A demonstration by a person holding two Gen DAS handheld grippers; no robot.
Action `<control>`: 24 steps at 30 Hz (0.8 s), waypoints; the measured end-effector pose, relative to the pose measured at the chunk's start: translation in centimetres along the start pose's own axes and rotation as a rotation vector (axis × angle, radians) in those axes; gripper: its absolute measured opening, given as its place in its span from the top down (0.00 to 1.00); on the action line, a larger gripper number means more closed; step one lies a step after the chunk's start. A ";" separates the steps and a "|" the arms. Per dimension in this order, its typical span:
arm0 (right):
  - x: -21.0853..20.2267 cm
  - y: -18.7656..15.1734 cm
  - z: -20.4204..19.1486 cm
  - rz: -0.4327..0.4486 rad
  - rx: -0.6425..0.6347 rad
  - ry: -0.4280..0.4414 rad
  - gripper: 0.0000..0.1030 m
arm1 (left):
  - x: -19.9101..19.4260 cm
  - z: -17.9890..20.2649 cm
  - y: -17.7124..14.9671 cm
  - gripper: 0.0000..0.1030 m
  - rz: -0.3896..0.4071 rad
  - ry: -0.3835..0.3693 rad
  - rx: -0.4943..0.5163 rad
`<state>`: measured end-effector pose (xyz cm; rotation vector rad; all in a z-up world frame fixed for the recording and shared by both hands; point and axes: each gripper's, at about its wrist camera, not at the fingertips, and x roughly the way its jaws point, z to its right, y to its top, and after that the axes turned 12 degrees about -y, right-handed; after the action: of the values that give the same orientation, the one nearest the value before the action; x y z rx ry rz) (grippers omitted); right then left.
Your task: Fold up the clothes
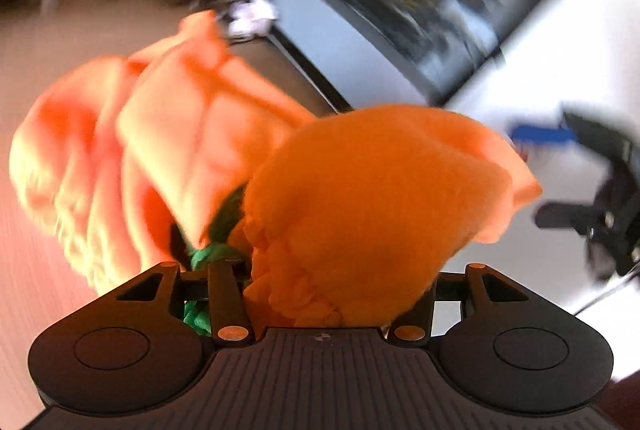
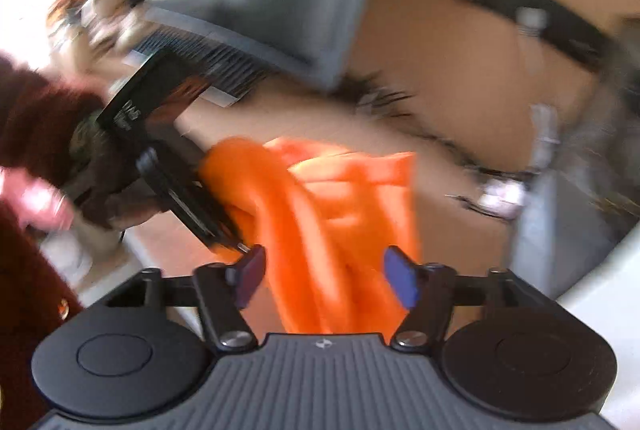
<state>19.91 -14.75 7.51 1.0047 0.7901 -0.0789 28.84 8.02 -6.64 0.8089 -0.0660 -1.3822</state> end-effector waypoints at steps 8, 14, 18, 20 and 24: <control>2.3 -4.1 2.5 0.054 0.173 -0.016 0.13 | -1.0 -2.4 -0.8 0.46 -0.014 0.019 -0.138; 11.2 -2.1 3.2 0.054 0.440 0.002 0.11 | -0.7 -2.0 -1.8 0.44 -0.084 0.059 -0.127; 18.2 -3.0 2.0 -0.151 0.455 -0.027 0.11 | -2.2 -1.6 -2.6 0.41 -0.053 0.107 -0.139; 19.4 -3.7 1.1 -0.180 0.440 -0.025 0.11 | -3.5 -1.0 -2.7 0.32 -0.026 0.162 -0.119; 17.5 -3.4 1.6 -0.126 0.483 0.021 0.11 | -5.7 -1.0 -2.6 0.29 0.031 0.254 -0.124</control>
<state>32.14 -12.90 -5.49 1.4104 0.8738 -0.3822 25.79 13.60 -6.49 0.8690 0.2022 -1.2319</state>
